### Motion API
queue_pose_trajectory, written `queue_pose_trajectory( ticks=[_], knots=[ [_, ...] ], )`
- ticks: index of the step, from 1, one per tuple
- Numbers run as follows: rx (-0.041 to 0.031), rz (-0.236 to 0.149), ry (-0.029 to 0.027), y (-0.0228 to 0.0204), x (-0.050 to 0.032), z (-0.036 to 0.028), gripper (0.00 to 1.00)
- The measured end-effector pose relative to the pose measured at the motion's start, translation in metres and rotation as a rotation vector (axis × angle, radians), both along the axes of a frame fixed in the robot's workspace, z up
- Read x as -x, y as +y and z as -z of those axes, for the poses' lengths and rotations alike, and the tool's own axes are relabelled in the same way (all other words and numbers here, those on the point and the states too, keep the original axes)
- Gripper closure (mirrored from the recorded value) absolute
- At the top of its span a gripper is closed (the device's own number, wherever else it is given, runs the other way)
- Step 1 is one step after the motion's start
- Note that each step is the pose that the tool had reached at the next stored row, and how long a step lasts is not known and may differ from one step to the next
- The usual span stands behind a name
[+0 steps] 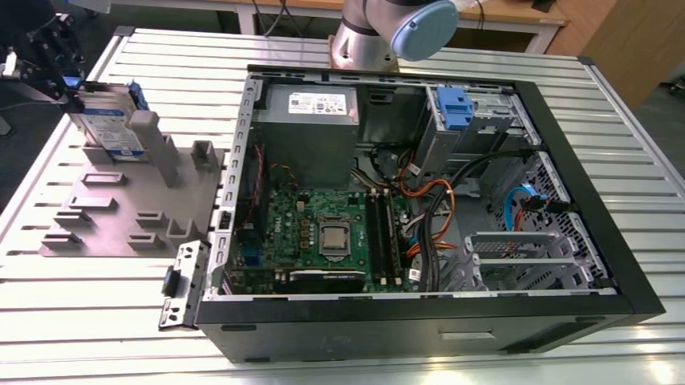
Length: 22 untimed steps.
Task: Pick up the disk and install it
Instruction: 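Pick up the disk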
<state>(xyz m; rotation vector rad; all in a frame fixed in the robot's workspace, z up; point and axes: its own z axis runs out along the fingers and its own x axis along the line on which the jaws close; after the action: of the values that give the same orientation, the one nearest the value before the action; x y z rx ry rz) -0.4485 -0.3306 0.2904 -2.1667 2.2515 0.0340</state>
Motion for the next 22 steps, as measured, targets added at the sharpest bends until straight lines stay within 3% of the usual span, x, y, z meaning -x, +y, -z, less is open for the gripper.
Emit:
queue_pose_trajectory(
  ticks=[10, 22],
  knots=[
    [-0.0001, 0.0, -0.0001, 0.0, 0.0, -0.0001, 0.63],
    [0.0005, 0.0, -0.0003, 0.0, -0.0001, -0.0071, 0.63]
  ],
)
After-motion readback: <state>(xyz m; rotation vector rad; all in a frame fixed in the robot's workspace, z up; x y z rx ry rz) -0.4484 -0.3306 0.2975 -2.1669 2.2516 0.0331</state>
